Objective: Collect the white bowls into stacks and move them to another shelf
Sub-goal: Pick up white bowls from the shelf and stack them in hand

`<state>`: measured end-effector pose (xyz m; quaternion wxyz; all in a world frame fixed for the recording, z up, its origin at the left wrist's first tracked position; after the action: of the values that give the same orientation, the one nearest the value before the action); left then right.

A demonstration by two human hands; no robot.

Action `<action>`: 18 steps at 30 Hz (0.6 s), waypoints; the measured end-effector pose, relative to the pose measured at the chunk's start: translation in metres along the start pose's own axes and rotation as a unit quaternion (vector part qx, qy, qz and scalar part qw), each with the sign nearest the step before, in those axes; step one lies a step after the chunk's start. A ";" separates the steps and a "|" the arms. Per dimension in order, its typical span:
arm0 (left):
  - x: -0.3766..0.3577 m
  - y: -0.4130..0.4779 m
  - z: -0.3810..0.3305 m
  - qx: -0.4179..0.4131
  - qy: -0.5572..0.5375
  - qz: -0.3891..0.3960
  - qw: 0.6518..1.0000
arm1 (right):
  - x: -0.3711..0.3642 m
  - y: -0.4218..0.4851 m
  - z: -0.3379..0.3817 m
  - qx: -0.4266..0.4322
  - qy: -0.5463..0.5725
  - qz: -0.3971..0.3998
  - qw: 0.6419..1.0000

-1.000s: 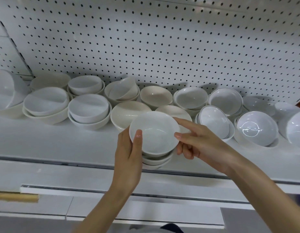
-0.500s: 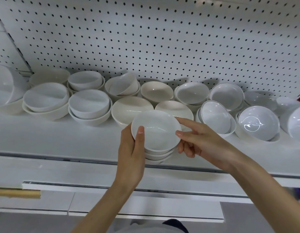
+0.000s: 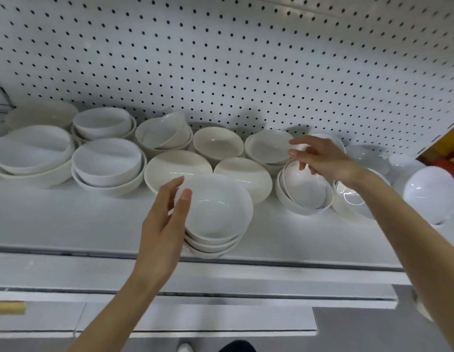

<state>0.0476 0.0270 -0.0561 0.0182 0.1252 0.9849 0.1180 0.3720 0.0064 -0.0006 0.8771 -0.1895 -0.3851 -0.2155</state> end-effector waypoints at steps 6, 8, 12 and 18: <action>0.003 0.008 -0.003 -0.012 0.014 -0.013 1.000 | 0.016 0.057 0.004 0.049 -0.139 -0.041 0.988; 0.002 0.012 -0.005 -0.014 0.017 -0.013 1.000 | 0.017 0.076 0.007 0.056 -0.147 -0.034 0.987; -0.001 0.014 -0.007 -0.012 0.014 0.006 1.000 | 0.014 0.105 0.015 0.044 -0.170 -0.012 0.984; -0.001 0.011 -0.001 0.006 0.000 0.011 1.000 | -0.004 0.125 0.019 0.030 -0.207 0.023 0.978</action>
<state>0.0508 0.0364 -0.0521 0.0165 0.1357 0.9842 0.1124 0.4233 0.1213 -0.0124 0.7886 -0.2127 -0.5597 -0.1399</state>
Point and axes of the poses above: each hand's wrist, its own y-axis towards the middle knuckle, its own x-axis out of the back of the hand, z = x × y, the point moved 9 cm from there along y, towards the middle knuckle, and after that the axes turned 10 degrees about -x, right-handed, at the moved point
